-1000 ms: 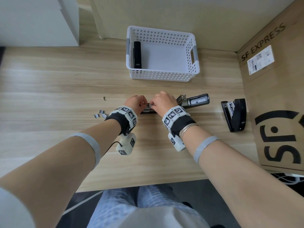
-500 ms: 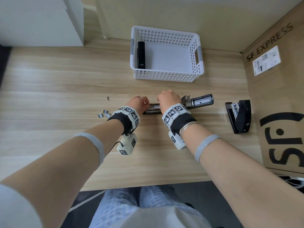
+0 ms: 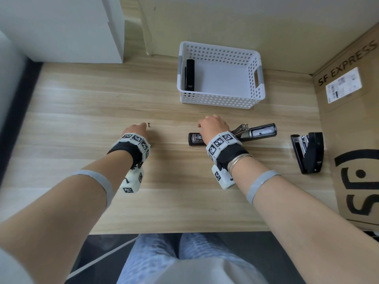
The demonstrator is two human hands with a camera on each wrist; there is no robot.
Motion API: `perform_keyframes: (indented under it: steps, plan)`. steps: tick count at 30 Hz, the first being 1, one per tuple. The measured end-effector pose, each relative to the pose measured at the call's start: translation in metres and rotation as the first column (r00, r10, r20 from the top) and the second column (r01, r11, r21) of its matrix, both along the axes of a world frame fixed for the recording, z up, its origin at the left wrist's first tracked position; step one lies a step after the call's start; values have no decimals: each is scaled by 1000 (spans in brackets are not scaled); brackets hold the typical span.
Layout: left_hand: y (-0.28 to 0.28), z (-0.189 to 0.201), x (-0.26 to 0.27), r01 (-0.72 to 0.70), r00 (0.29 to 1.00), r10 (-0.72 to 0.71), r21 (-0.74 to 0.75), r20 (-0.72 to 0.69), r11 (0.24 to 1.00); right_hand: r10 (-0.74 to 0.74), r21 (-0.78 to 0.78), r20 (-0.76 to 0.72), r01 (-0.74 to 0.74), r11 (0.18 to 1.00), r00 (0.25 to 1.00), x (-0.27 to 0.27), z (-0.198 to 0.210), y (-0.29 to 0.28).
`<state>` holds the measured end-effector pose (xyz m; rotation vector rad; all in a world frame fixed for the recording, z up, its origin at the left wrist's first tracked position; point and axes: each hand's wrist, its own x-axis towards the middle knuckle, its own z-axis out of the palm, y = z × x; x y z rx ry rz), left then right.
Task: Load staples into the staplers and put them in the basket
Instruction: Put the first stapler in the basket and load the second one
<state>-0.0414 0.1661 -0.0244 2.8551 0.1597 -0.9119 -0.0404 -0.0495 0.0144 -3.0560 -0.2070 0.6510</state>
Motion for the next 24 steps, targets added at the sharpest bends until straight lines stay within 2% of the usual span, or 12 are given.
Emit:
perform_keyframes:
  steps: [6, 8, 12, 16, 21, 24]
  plan:
    - [-14, -6, 0, 52, 997, -49, -57, 55, 997, -12, 30, -2, 12, 999, 1000, -3, -4, -4]
    - [-23, -3, 4, 51, 996, -40, -153, 76, 987, -24, 61, -4, 24, 998, 1000, -4, -5, -7]
    - [-51, 5, 8, 59, 987, 15, -448, 159, 892, -55, 179, -24, 58, 982, 998, -2, -6, -9]
    - [-74, 7, 8, 33, 970, 122, -614, 209, 789, -93, 281, -83, 113, 953, 992, -1, -6, -9]
    - [-90, 5, 8, 51, 959, 152, -678, 237, 733, -92, 325, -124, 128, 937, 988, -2, -4, -11]
    - [-94, 2, 7, 59, 954, 154, -664, 257, 746, -89, 316, -114, 121, 941, 989, -3, -9, -14]
